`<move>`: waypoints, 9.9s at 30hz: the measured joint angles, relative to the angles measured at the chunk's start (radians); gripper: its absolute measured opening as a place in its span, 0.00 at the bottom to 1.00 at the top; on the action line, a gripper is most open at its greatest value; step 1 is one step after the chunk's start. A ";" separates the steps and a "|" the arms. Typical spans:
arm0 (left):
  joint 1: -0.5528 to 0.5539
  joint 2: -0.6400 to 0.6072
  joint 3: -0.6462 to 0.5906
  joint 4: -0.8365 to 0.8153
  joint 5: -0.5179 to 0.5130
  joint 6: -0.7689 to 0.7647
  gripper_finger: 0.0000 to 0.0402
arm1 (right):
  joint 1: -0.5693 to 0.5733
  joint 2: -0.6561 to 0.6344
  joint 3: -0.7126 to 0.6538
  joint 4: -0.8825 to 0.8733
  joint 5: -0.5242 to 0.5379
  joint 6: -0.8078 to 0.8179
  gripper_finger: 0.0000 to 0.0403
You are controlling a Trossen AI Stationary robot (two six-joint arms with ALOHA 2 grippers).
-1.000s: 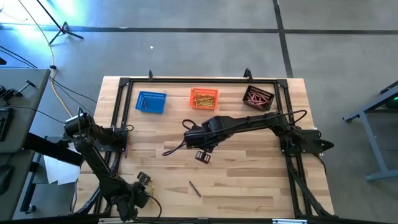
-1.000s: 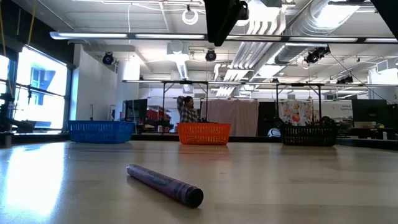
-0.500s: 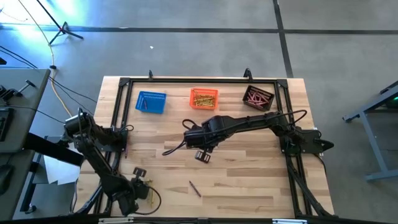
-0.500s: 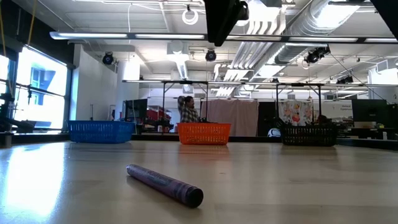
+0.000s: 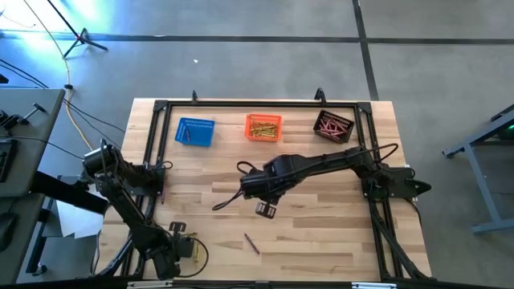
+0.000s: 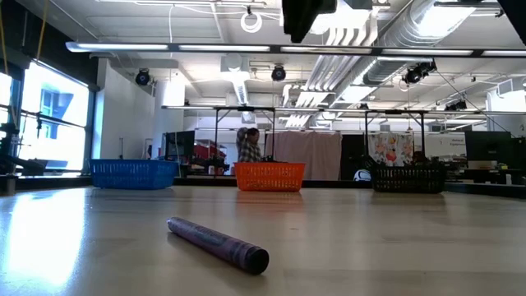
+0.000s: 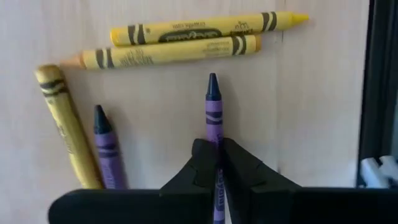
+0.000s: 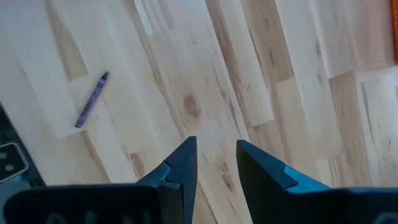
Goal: Sort crayons
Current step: Put the violet crayon into the blue bin, then put the right violet crayon into the blue bin, then put the top yellow crayon into the orange bin
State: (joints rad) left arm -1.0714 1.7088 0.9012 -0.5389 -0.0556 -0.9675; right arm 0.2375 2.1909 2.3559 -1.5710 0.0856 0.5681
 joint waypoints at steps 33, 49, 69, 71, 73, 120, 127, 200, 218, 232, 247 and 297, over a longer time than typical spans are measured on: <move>0.888 -0.372 0.002 -0.231 -0.967 0.245 0.00 | -0.082 -0.412 -0.001 0.000 0.230 -0.384 0.24; 1.427 -0.364 -0.119 -0.224 -0.740 0.282 0.00 | -0.315 -0.403 -0.001 0.004 0.263 -0.393 0.24; 1.523 -0.364 -0.214 0.004 -0.649 0.533 0.14 | -0.394 -0.403 -0.001 0.001 0.241 -0.324 0.24; 1.523 -0.365 -0.214 0.015 -0.628 0.552 0.18 | -0.394 -0.403 -0.001 0.001 0.238 -0.313 0.24; 1.523 -0.364 -0.214 0.014 -0.626 0.574 0.21 | -0.394 -0.403 -0.001 0.001 0.233 -0.306 0.24; 0.645 0.207 0.305 0.404 0.176 1.137 0.22 | 0.051 -0.403 -0.002 0.000 0.101 -0.202 0.24; 0.605 0.310 0.419 0.227 0.175 1.221 0.22 | 0.096 -0.403 -0.002 0.000 0.101 -0.175 0.24; 1.735 -0.037 0.371 -0.726 -0.368 1.015 0.03 | -0.147 -0.403 -0.002 0.027 0.298 -0.206 0.24; 1.811 -0.037 0.134 -0.590 -0.302 1.205 0.04 | -0.285 -0.403 -0.027 0.052 0.303 -0.175 0.24; 1.808 -0.037 0.188 -0.639 -0.142 1.194 0.24 | -0.285 -0.403 -0.115 0.011 0.297 -0.326 0.24; 1.534 -0.148 0.532 -0.917 0.415 0.735 0.22 | -0.285 -0.406 -0.115 0.000 0.276 -0.456 0.24; 0.403 0.029 0.263 -0.482 0.203 0.033 0.19 | -0.285 -0.407 -0.115 0.062 0.274 -0.589 0.24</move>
State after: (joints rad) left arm -0.6685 1.7378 1.1645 -1.0208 0.1475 -0.9347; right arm -0.0475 1.7844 2.2410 -1.5091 0.3599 -0.0213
